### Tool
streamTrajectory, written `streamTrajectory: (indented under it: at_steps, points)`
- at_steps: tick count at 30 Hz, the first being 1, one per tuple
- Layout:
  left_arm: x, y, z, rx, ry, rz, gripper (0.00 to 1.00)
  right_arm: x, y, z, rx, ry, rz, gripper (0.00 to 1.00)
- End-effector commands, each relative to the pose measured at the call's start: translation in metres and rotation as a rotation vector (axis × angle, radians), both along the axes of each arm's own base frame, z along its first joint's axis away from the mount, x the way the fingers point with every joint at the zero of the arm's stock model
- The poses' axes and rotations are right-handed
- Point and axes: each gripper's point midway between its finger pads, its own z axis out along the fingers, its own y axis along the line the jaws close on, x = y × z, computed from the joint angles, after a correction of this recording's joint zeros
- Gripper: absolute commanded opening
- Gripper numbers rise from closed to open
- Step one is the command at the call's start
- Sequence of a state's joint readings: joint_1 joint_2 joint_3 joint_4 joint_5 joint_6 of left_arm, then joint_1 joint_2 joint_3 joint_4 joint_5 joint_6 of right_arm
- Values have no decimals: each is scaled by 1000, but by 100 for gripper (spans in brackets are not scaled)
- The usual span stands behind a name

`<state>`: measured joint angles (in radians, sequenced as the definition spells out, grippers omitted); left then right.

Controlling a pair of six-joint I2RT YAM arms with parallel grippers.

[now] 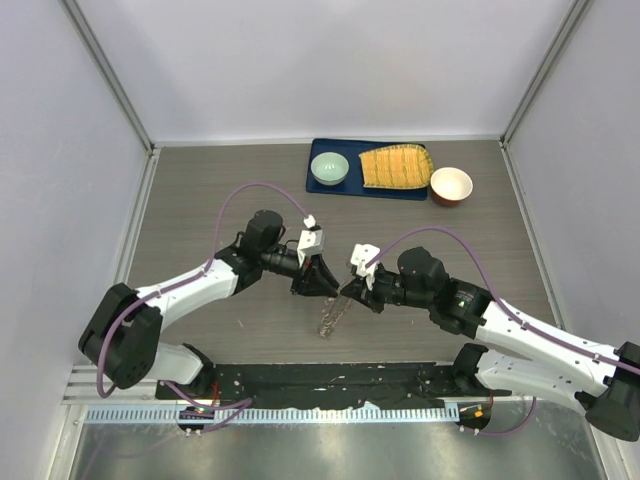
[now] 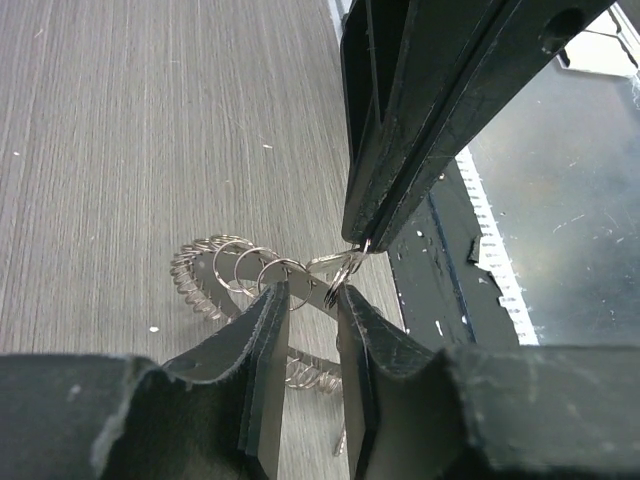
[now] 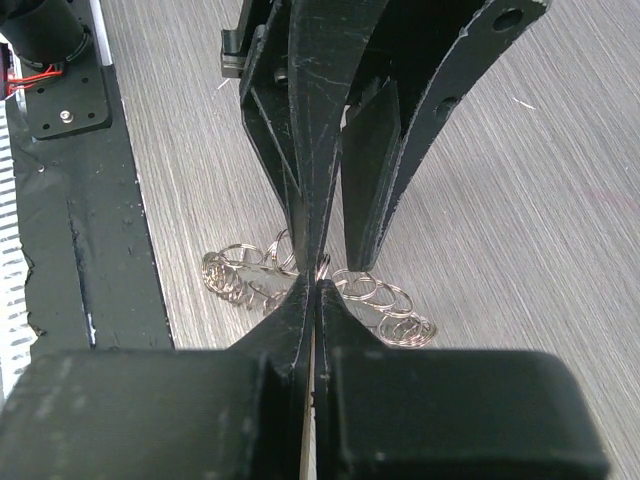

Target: Put the keys on the keyring

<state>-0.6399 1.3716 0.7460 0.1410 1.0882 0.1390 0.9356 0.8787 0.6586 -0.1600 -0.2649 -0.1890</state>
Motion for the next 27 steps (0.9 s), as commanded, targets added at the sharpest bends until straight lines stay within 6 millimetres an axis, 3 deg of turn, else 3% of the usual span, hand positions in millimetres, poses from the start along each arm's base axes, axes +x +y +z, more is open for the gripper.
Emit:
streamTrajectory:
  at_steps: [1, 4, 8, 15, 19, 27]
  points:
    - [-5, -4, 14, -29, -17, -54, 26, 2, 10, 38, 92, -72, 19, 1]
    - [-5, -3, 13, -25, -18, -54, 20, 3, 9, 38, 90, -72, 13, 1]
    - [-7, -1, 13, -19, -15, -50, 0, 5, 7, 40, 89, -79, -1, 1]
    - [-7, 3, 33, -94, -48, 51, 0, 8, -7, 35, 47, -78, -57, 1]
    - [4, 7, 51, -164, -39, 212, 0, 7, -14, 31, 36, -72, -76, 1]
    - [14, 18, 73, -279, 6, 397, 0, 3, -14, 26, 39, -48, -69, 1]
